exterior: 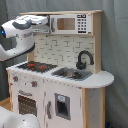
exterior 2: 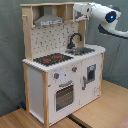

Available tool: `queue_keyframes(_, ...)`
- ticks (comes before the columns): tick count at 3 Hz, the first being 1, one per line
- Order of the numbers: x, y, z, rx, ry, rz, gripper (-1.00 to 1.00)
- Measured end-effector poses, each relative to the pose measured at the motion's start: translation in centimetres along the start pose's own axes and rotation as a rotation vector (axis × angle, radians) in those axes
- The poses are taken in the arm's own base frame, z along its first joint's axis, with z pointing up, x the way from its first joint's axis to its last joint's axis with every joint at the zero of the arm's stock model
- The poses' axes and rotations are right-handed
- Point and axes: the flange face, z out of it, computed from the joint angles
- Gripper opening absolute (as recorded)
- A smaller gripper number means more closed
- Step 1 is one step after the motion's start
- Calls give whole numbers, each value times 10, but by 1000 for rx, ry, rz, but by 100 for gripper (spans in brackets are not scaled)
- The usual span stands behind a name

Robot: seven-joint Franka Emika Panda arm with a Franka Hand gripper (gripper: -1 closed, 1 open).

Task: Play with the kitchen

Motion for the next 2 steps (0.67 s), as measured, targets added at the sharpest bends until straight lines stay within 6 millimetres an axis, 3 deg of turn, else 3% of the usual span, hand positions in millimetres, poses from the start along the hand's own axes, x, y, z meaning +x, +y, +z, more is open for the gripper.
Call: queue_keyframes(2,15,36,-30,-38,-91,95,100)
